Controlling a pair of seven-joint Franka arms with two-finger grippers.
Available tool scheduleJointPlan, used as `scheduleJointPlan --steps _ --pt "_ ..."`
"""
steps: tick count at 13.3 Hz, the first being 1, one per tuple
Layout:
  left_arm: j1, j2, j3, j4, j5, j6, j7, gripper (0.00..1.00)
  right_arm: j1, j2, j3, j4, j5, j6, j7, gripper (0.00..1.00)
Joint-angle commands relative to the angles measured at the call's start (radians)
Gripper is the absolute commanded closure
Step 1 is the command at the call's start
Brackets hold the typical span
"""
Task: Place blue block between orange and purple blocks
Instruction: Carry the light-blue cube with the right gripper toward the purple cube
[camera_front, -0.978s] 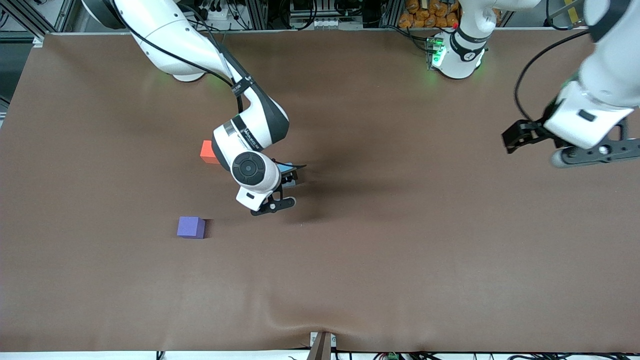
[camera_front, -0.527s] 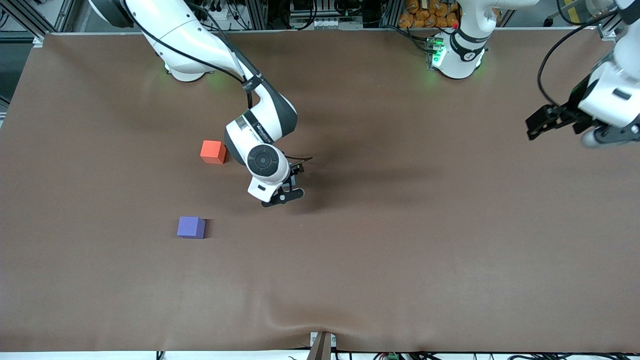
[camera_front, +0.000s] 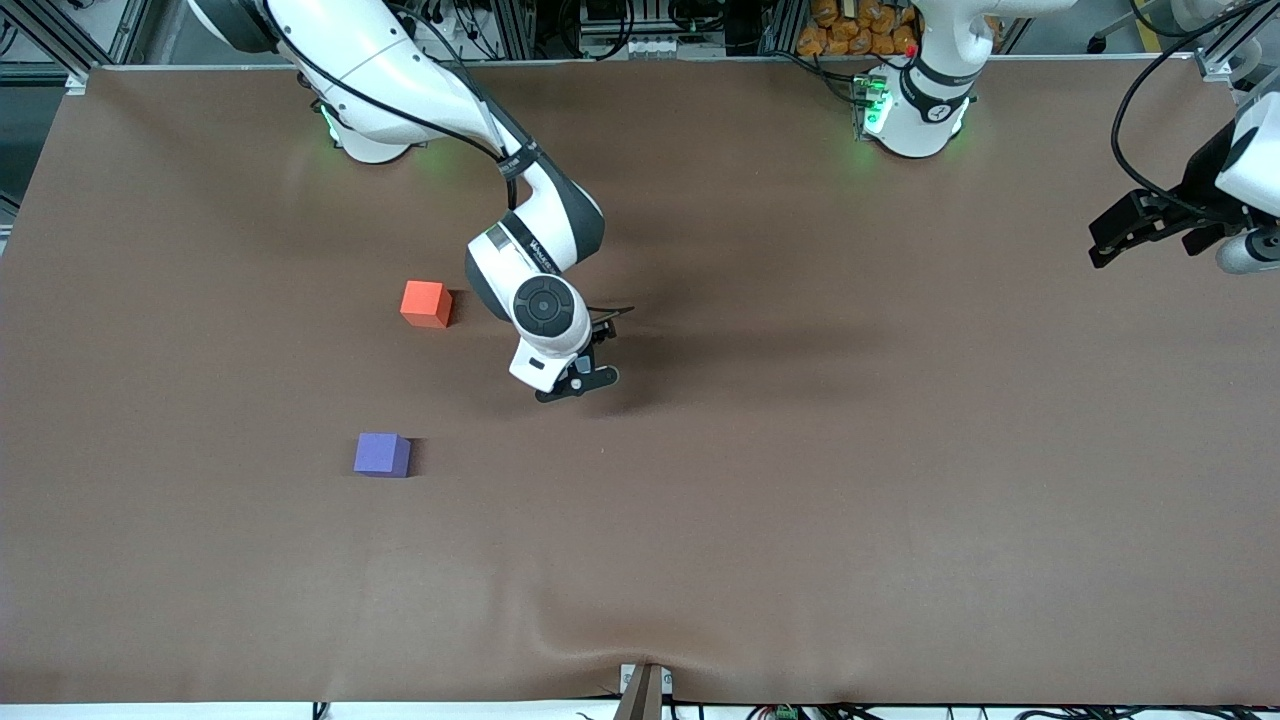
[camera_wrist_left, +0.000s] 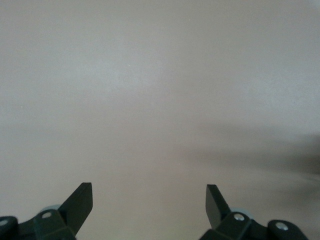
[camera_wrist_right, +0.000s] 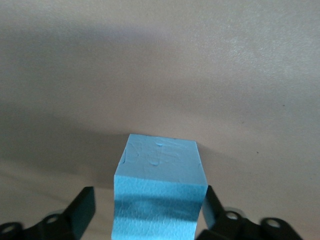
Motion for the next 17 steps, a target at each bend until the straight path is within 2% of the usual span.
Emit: scheduleJointPlan --steps 1,2,3,6,8,10,12,14,17 --pt "0.01 0.031 -0.003 0.05 -0.005 -0.027 0.02 0.0 0.009 -0.018 -0.01 -0.022 -0.038 0.024 0.028 0.92" --pt "0.011 0.033 -0.002 0.05 -0.002 -0.027 0.02 0.0 -0.001 -0.025 -0.01 -0.02 -0.04 0.015 0.027 1.0" --pt "0.01 0.033 -0.002 0.05 0.001 -0.027 0.014 0.0 -0.014 -0.038 -0.01 -0.018 -0.04 -0.002 0.022 1.0" --pt "0.017 0.028 -0.002 0.039 0.001 -0.032 0.0 0.0 -0.139 -0.128 -0.007 0.011 -0.038 -0.172 -0.027 1.0" --pt "0.082 0.034 -0.003 0.044 -0.013 -0.022 0.02 0.0 -0.297 -0.174 -0.007 0.009 -0.037 -0.252 -0.212 1.0" --pt "0.083 0.033 -0.003 0.039 -0.011 -0.021 0.02 0.0 -0.407 -0.179 -0.008 0.003 -0.035 -0.289 -0.315 1.0" --pt "0.082 0.033 -0.003 0.039 -0.002 -0.024 0.029 0.0 -0.458 -0.174 -0.008 -0.021 -0.034 -0.286 -0.287 1.0" --pt "0.082 0.023 -0.006 0.033 -0.002 -0.027 0.018 0.0 -0.465 -0.173 -0.007 -0.041 -0.029 -0.288 -0.144 1.0" --pt "0.082 0.001 -0.011 0.012 -0.011 -0.027 -0.02 0.0 -0.463 -0.171 -0.007 -0.095 -0.026 -0.234 -0.085 1.0"
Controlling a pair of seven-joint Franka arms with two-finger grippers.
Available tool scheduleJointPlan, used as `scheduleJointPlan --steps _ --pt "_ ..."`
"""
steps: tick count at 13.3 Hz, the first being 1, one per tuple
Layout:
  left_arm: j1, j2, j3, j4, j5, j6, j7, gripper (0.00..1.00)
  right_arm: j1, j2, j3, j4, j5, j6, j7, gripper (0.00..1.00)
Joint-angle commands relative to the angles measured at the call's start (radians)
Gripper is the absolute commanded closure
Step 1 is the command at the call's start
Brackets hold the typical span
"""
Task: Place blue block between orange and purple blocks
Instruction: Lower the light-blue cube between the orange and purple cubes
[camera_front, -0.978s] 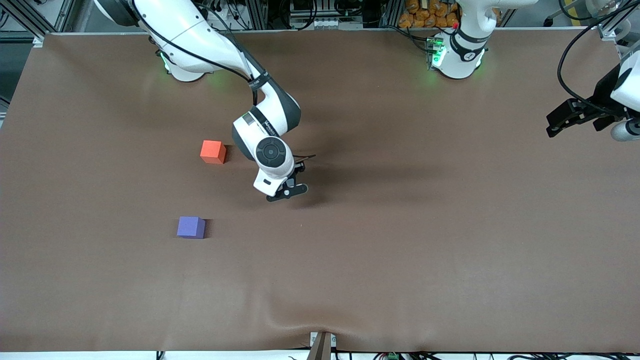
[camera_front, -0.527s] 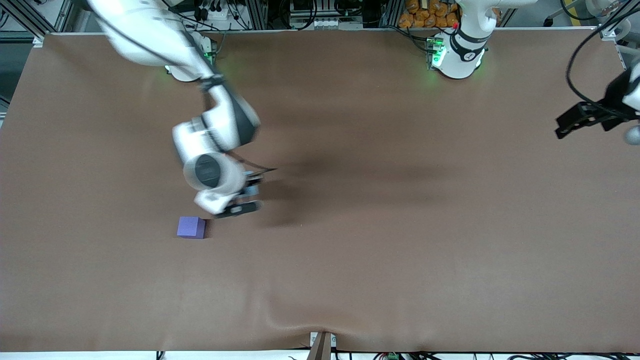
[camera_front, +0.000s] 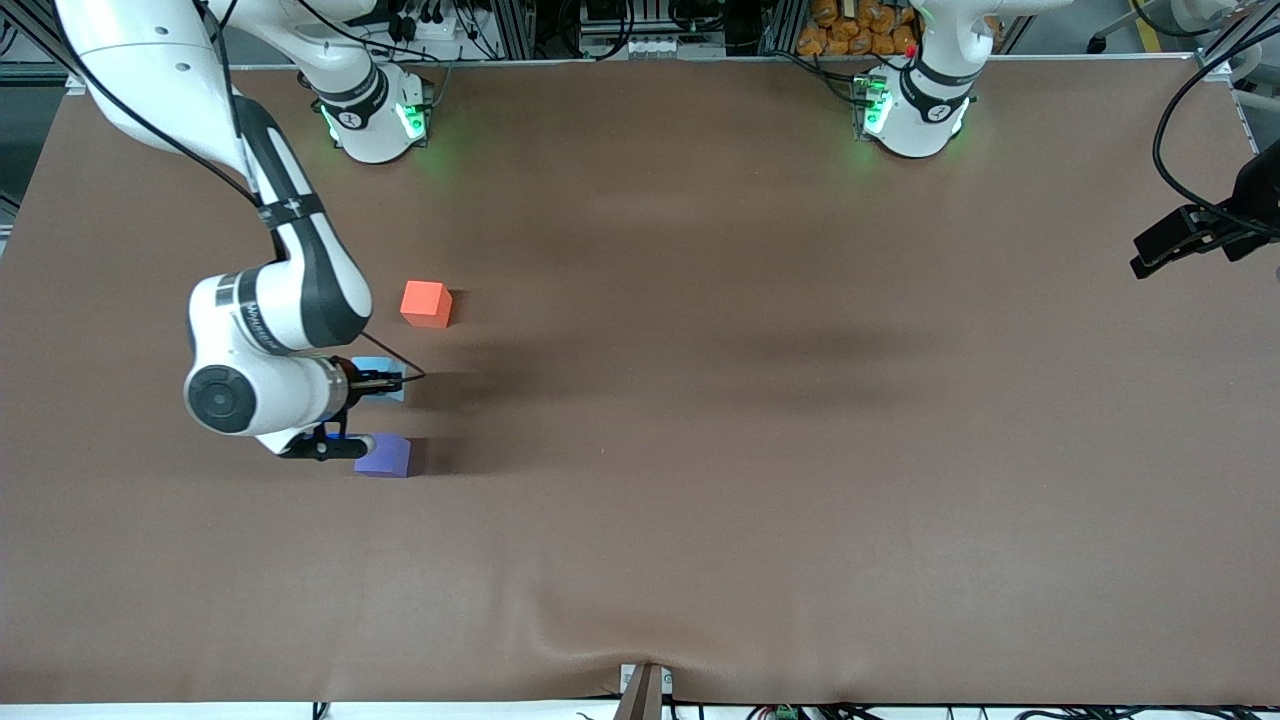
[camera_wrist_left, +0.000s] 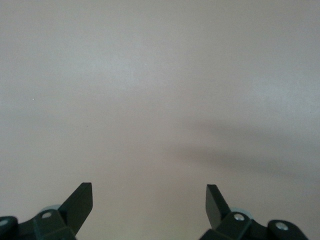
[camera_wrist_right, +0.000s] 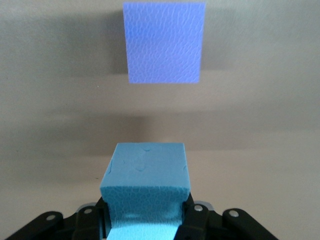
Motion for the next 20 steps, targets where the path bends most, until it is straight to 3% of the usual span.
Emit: scheduleJointPlan --steps 1,7,12,14,16,20 --pt "0.002 -0.032 -0.005 -0.022 -0.013 -0.012 -0.03 0.0 -0.004 -0.014 0.008 -0.073 0.0 0.067 0.042 1.0" --pt "0.002 -0.063 -0.007 -0.071 -0.013 0.023 -0.03 0.0 -0.007 -0.01 0.008 -0.178 0.0 0.214 0.043 1.0" --pt "-0.013 -0.035 -0.008 -0.05 -0.011 0.025 -0.021 0.0 -0.007 -0.005 0.008 -0.226 0.0 0.291 0.043 1.0" --pt "-0.012 -0.033 -0.007 -0.03 -0.008 0.023 -0.012 0.0 -0.013 0.009 0.008 -0.225 0.0 0.282 0.043 0.0" --pt "-0.013 -0.03 -0.007 -0.017 -0.008 0.021 -0.015 0.0 -0.02 -0.002 0.009 -0.188 0.0 0.225 0.042 0.0" --pt "-0.013 -0.029 -0.016 -0.01 -0.013 0.014 -0.02 0.0 -0.028 0.001 0.009 0.261 0.002 -0.265 0.033 0.0"
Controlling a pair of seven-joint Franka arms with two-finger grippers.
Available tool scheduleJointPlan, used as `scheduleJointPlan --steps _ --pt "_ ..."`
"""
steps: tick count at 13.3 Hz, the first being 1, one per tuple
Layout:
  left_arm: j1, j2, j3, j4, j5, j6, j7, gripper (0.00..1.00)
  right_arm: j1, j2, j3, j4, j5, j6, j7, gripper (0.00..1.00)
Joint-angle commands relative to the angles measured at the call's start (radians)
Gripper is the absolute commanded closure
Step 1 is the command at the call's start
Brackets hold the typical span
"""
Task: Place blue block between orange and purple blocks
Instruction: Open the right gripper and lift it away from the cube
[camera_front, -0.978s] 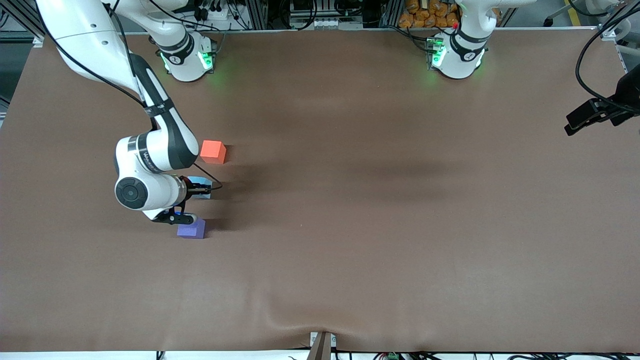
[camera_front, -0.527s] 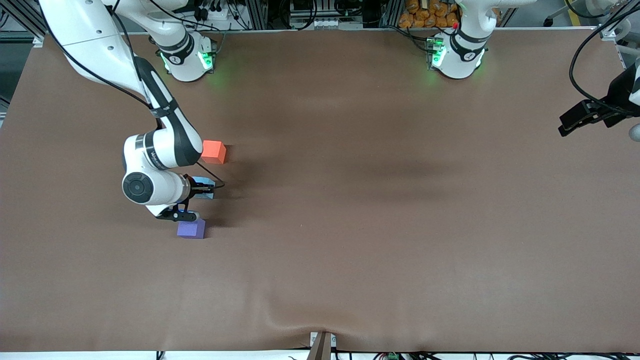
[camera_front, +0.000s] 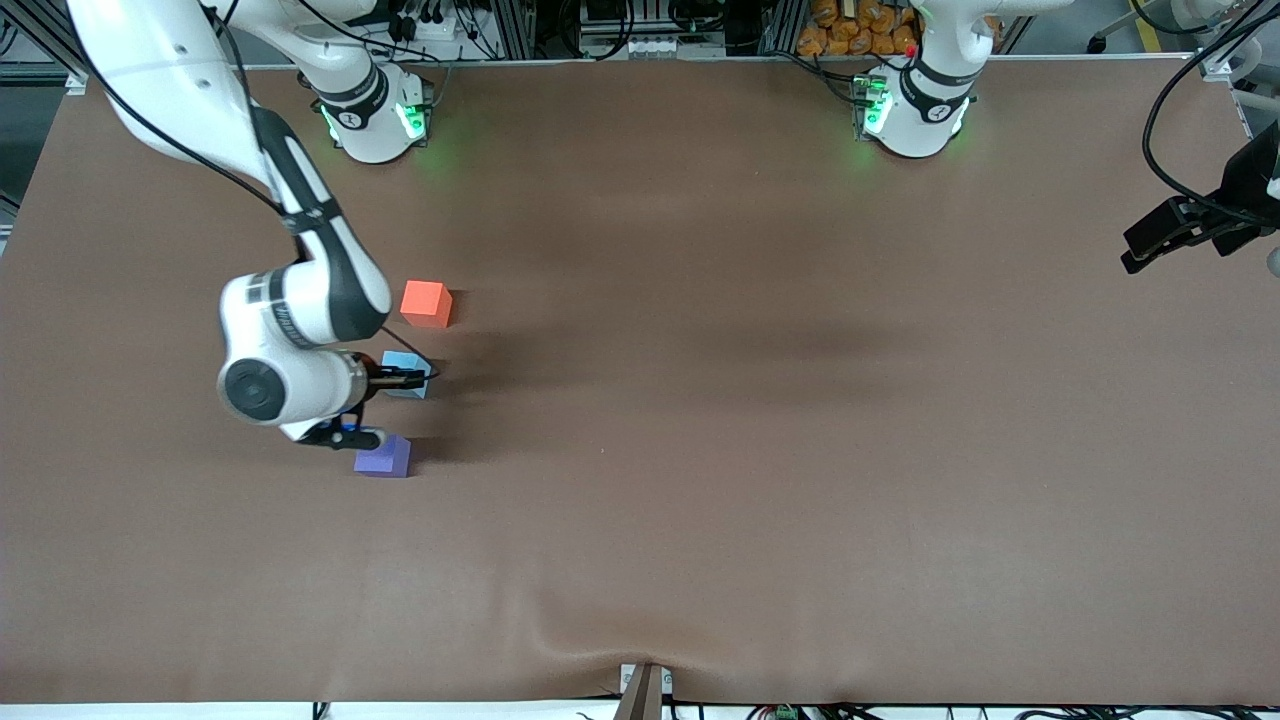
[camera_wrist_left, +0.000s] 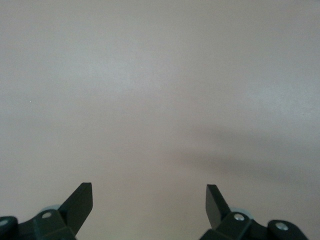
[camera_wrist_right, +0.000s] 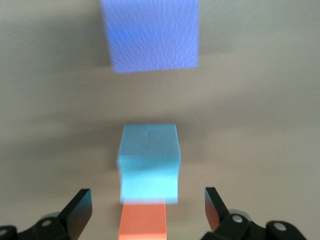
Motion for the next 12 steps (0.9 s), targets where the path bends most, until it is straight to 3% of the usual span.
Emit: scheduleJointPlan --steps 1,3,6,10,11,12 --pt "-0.003 -0.001 -0.007 0.015 -0.012 -0.009 -0.001 0.0 -0.033 0.005 0.009 0.292 0.003 -0.233 -0.001 0.0" --pt "0.002 -0.001 -0.041 0.013 -0.013 -0.02 0.003 0.0 -0.085 0.002 0.02 0.417 0.068 -0.25 -0.01 0.0" --pt "-0.001 0.001 -0.045 0.012 -0.016 -0.04 0.008 0.0 -0.11 -0.01 0.01 0.629 0.086 -0.438 -0.019 0.0" --pt "0.003 -0.024 -0.061 0.001 -0.089 -0.121 0.006 0.0 -0.118 -0.174 0.008 0.63 0.016 -0.646 -0.069 0.0" --pt "0.005 -0.043 -0.065 -0.016 -0.089 -0.123 0.006 0.0 -0.104 -0.231 0.011 0.606 -0.029 -0.672 -0.12 0.0" --pt "0.005 -0.065 -0.065 -0.036 -0.084 -0.114 0.006 0.0 -0.074 -0.301 0.016 0.499 -0.084 -0.651 -0.114 0.0"
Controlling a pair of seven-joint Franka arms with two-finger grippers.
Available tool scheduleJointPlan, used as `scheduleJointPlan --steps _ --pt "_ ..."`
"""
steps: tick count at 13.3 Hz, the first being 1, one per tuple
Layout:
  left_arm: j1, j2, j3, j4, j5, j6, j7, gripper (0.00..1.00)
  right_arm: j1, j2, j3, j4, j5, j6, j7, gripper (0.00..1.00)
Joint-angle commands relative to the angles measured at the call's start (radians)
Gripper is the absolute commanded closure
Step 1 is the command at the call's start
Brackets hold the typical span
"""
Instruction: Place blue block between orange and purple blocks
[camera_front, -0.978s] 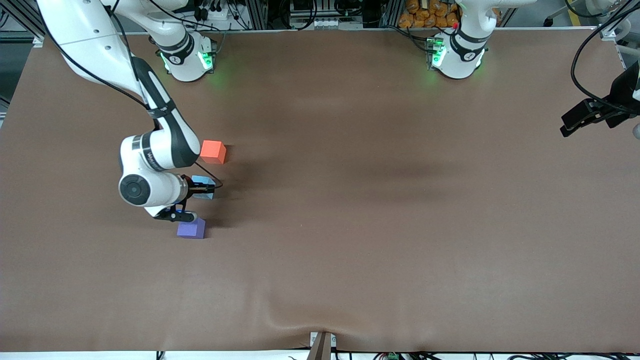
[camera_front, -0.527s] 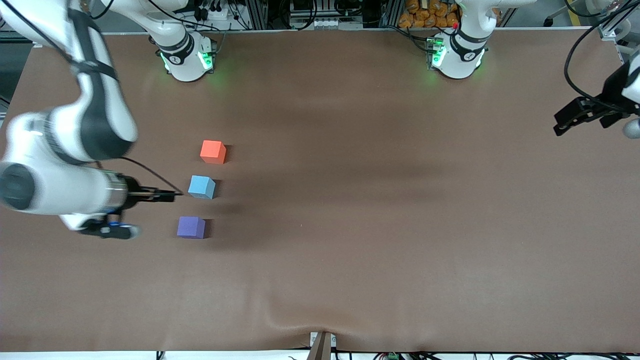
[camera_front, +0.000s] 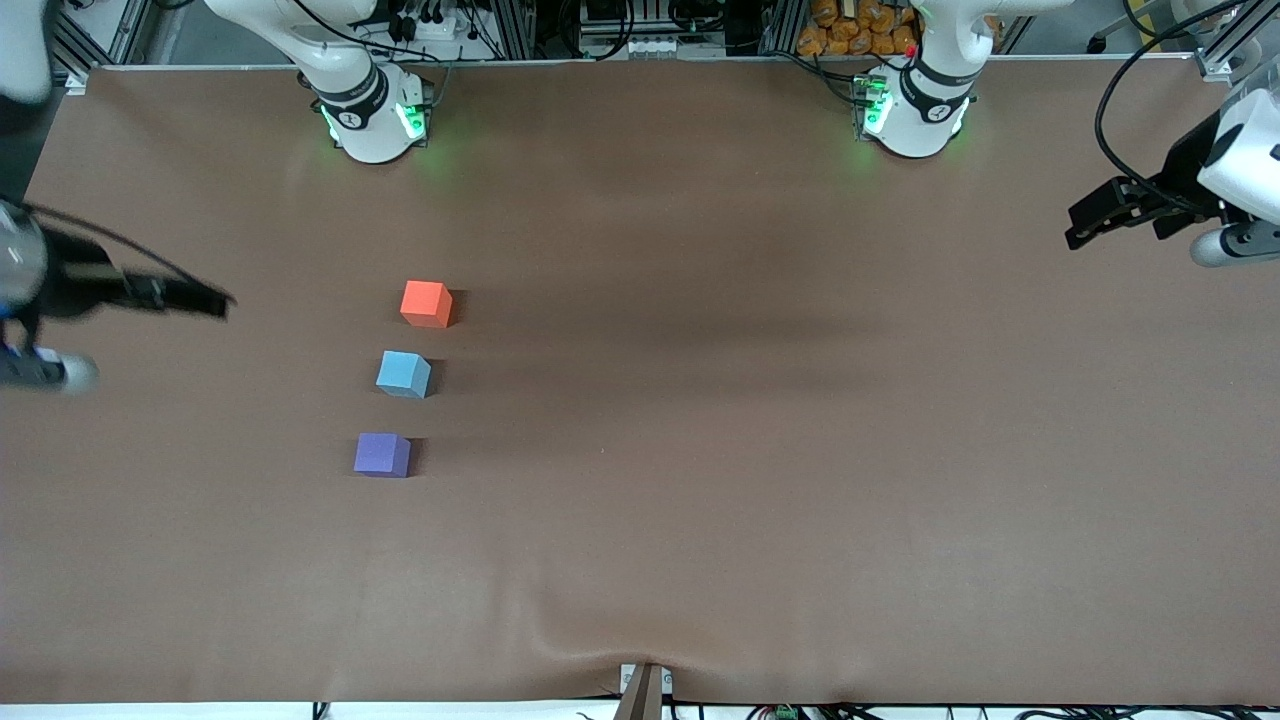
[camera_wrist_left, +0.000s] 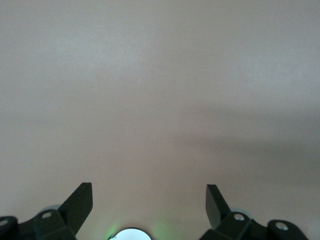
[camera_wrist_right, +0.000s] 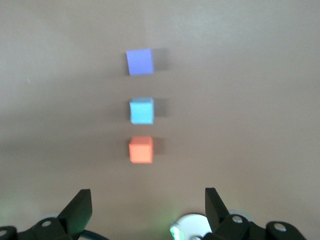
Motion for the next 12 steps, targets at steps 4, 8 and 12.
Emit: scheduleJointPlan --steps 4,8,12 --pt "0.012 -0.117 -0.014 -0.079 -0.012 0.003 0.006 0.0 -0.028 -0.515 0.003 -0.74 -0.051 0.422 -0.057 0.0" --pt "0.012 -0.097 -0.013 -0.068 0.008 0.001 0.01 0.0 -0.051 -0.48 -0.019 -0.662 -0.034 0.417 -0.166 0.0" --pt "0.015 -0.082 -0.013 -0.047 0.017 0.0 0.021 0.0 -0.067 -0.32 -0.017 -0.415 -0.033 0.269 -0.168 0.0"
